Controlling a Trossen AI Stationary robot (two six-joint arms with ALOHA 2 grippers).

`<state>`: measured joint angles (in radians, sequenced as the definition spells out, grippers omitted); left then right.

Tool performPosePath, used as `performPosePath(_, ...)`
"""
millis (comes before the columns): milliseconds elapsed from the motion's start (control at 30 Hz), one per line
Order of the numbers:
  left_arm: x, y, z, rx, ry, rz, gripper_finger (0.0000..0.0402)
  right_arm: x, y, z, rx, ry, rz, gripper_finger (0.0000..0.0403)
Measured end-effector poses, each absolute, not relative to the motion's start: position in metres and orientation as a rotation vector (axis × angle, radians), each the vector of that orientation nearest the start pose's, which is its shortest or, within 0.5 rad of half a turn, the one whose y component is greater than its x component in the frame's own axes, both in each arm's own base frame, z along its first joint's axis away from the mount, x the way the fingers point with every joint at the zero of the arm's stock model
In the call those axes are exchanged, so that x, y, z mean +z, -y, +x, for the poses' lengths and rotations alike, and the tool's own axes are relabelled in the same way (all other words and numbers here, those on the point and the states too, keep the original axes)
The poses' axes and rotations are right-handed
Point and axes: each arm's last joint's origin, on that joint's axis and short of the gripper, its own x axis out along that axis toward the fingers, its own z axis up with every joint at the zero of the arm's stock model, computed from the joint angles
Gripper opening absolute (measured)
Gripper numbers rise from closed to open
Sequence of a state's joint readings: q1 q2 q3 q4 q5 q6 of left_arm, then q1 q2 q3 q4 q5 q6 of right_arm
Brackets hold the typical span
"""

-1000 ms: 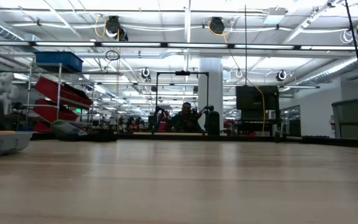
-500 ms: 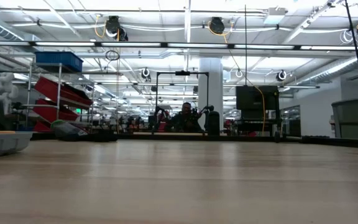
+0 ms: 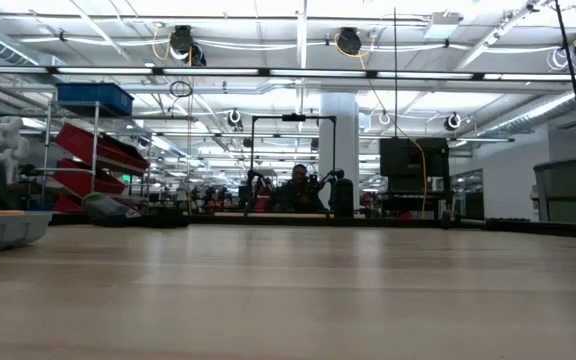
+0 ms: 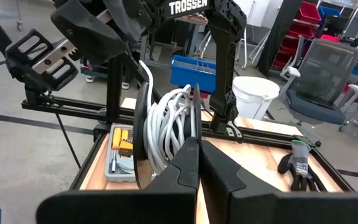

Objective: Coil cords
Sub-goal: Coil the white cable wire into the spool

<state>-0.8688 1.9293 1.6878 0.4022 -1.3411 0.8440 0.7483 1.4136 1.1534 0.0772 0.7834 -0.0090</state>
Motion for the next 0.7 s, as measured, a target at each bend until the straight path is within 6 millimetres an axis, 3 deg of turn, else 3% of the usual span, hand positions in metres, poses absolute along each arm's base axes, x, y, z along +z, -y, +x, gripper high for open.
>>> performPosePath(300,0.361,0.321,0.298,0.498,-0.152,0.687,0.0039,0.343,-0.201,0.247,-0.034,-0.132,-0.139,0.0000)
performPosePath(567,0.356,0.328,0.291,0.486,-0.177,0.739,0.0115,0.343,-0.201,0.247,-0.034,-0.132,-0.138,0.0000)
performPosePath(700,0.355,0.324,0.293,0.525,-0.203,0.749,0.0126,0.343,-0.201,0.247,-0.034,-0.132,-0.138,0.0000)
